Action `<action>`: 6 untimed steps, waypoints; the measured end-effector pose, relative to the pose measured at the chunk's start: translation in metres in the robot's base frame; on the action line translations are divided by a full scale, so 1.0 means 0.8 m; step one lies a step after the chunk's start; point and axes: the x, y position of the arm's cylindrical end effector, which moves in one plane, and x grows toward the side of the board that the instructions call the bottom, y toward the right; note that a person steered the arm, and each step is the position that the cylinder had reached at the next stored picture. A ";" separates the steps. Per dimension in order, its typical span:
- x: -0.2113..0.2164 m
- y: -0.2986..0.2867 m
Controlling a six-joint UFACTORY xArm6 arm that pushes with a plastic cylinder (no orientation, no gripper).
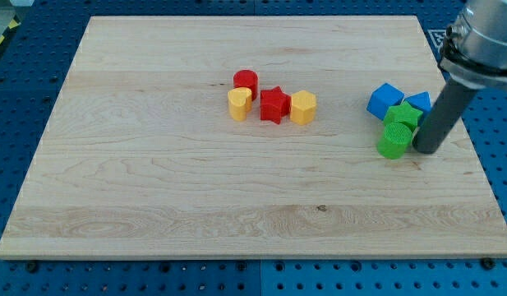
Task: Push the green star closer to the hexagon
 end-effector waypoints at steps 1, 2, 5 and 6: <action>-0.007 0.000; -0.009 0.003; -0.054 -0.034; -0.077 -0.036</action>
